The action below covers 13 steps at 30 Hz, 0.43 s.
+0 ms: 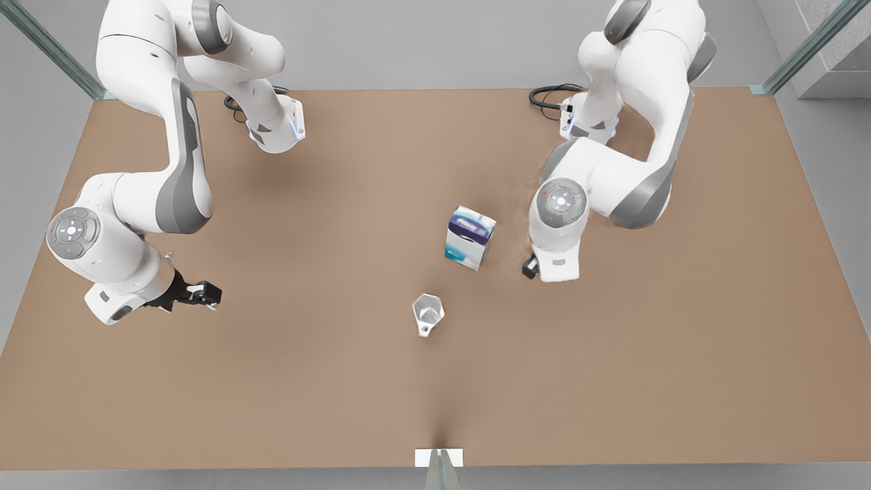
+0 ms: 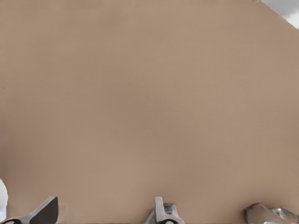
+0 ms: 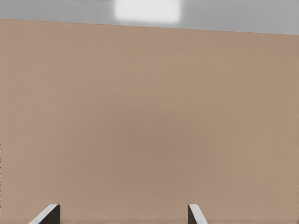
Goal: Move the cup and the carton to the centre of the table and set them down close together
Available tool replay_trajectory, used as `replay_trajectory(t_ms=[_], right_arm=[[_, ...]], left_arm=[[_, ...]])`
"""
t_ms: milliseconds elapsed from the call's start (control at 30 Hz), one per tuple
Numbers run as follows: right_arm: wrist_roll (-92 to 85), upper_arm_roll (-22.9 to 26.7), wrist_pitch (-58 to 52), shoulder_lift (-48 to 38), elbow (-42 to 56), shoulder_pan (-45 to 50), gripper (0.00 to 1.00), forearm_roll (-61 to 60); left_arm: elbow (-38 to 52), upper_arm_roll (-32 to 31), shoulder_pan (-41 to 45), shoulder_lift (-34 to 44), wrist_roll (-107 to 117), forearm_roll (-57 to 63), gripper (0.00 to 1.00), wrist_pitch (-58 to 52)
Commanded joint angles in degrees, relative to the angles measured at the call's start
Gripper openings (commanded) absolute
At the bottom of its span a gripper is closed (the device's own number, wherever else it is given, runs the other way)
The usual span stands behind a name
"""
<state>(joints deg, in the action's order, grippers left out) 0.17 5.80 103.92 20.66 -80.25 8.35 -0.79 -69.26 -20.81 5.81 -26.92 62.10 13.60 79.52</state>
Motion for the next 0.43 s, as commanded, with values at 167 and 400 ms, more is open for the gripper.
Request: replay_trajectory(t_ms=[167,400], right_arm=[[-0.08,0.0,-0.38,0.0,0.62,0.09,1.0,0.0],[-0.08,0.0,-0.38,0.0,0.7,-0.09,1.0,0.09]], left_arm=[[-2.36,8.95,-12.49,10.65,-59.47,-13.07,1.0,-2.09],[-5.0,11.41,-10.12,19.19,-59.29,-13.07,1.0,-2.44]])
